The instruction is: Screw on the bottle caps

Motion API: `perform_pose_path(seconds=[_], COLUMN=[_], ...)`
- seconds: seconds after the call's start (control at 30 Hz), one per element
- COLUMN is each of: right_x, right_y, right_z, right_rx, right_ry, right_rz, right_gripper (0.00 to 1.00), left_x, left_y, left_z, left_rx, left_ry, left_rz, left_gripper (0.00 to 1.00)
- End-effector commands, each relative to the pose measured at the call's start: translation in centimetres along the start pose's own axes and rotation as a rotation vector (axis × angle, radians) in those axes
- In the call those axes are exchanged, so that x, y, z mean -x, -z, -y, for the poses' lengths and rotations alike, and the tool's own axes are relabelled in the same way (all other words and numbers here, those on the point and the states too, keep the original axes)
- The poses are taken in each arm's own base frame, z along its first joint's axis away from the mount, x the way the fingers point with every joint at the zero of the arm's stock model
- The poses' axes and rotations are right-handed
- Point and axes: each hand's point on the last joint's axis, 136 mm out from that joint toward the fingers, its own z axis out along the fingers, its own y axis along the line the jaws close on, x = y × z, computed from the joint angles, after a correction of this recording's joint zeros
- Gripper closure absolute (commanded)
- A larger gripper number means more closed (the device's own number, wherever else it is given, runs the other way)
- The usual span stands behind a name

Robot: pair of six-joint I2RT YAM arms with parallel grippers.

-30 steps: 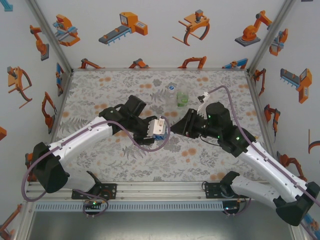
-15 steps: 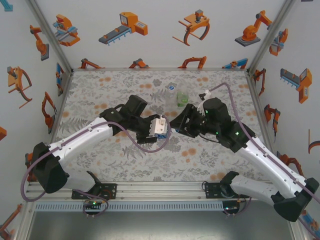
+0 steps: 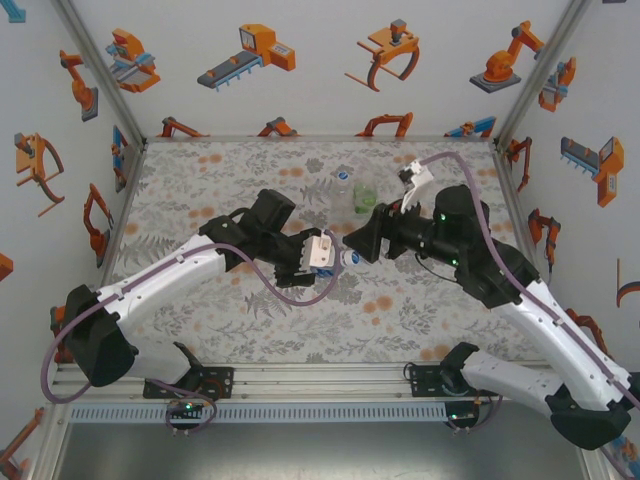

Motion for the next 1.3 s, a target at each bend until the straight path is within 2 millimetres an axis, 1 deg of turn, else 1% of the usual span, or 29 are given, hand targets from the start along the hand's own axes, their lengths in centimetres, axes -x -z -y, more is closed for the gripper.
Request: perform_pose_path(seconds=[0.0,0.03,0.1,0.13,0.33,0.47,0.77,1.2,1.27], right_x=[-0.4,-0.7,-2.2,-2.8,-4.3,-5.1,-5.8,-6.4,-6.4], right_y=[0.7,0.8,1.4,1.6,2.2,2.0,1.5,0.0,-0.1], right_z=[-3.0,-3.3,-4.7,-5.1,-6.3,-6.1,-5.5,-4.6,-4.6], right_rx=[0.165,0.189,0.295,0.332,0.448,0.456,0.45,0.433,0.433], right_ry=[0.398,0.458,0.632,0.685,0.817,0.853,0.883,0.883,0.883], right_rz=[0.017,0.008,-0.02,-0.028,-0.03,-0.044,-0.068,-0.082,-0.08], right_gripper=[0.36,0.36,0.38,0.39,0.4,0.41,0.42,0.51,0.55], left_x=[1.6,1.6,1.6,1.6,1.8,2.1,2.1,2.1,2.1], left_y=[0.8,0.8,0.8,0.8,0.9,1.0,1.1,1.0,1.0], left_z=[0.0,0.0,0.1,0.2,0.3,0.5,0.6,0.6,0.6], left_rx=[-0.008,-0.011,-0.013,-0.017,-0.02,-0.031,-0.035,-0.039,-0.038], left_ry=[-0.034,-0.034,-0.035,-0.034,-0.039,-0.039,-0.042,-0.043,-0.043], left_rz=[0.051,0.049,0.052,0.053,0.062,0.074,0.076,0.077,0.077], left_gripper=[1.0,1.0,1.0,1.0,1.0,1.0,1.0,1.0,1.0])
